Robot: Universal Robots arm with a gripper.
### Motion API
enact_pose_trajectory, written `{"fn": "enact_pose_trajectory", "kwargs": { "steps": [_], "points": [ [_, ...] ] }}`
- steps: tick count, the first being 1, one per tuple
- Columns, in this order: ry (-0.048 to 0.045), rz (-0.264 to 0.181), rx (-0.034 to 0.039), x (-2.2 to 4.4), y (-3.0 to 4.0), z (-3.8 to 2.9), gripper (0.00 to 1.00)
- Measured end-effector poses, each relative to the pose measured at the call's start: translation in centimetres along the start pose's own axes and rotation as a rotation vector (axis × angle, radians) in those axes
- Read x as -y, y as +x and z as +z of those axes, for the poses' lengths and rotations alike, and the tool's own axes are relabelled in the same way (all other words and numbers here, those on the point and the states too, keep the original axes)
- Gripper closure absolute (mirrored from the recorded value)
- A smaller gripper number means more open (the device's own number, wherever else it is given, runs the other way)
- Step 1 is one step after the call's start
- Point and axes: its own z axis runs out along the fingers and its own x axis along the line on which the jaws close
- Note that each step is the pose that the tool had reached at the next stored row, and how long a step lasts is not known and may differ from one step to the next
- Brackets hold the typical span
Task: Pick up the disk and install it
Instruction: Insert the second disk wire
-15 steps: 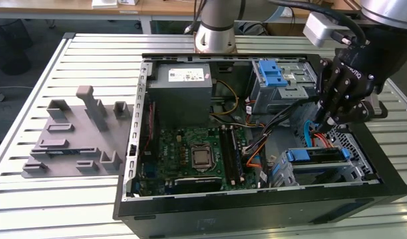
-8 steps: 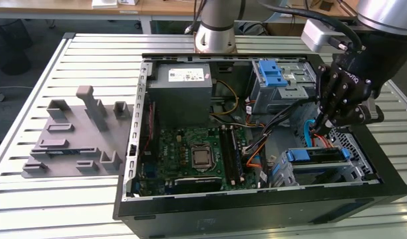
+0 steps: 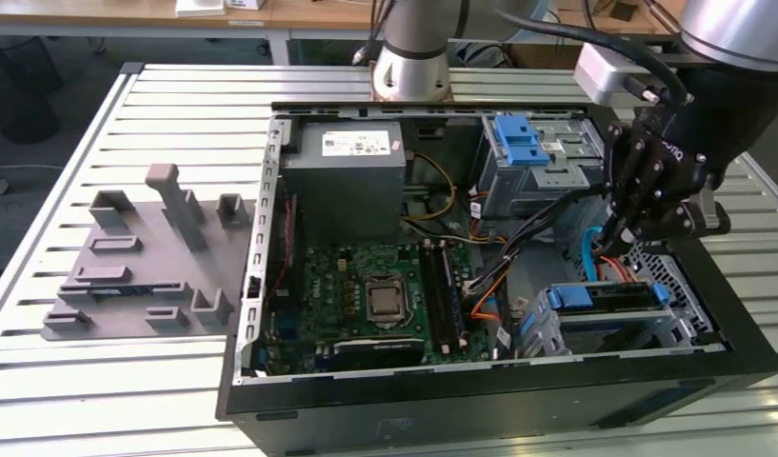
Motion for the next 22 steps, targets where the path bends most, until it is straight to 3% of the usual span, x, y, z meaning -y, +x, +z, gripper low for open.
{"fn": "enact_pose_trajectory", "kwargs": {
  "steps": [2,4,9,14,15,18,19,22],
  "points": [
    [0.019,0.002,0.0073,-0.11,0.06,0.06,0.84],
    [0.0267,0.003,0.0104,-0.33,0.27,0.19,0.84],
    [0.0281,0.003,0.0165,-0.55,1.34,0.92,0.84],
    [0.0286,0.003,0.0179,-0.55,1.36,1.08,0.84],
    [0.0285,0.003,0.0268,-0.55,1.36,1.09,0.84],
    [0.0281,0.003,0.0737,-0.55,1.4,1.14,0.84],
    [0.0289,0.003,0.0783,-0.55,1.44,1.2,0.84],
    [0.0336,0.004,0.0802,-0.54,1.85,1.51,0.84]
  ]
}}
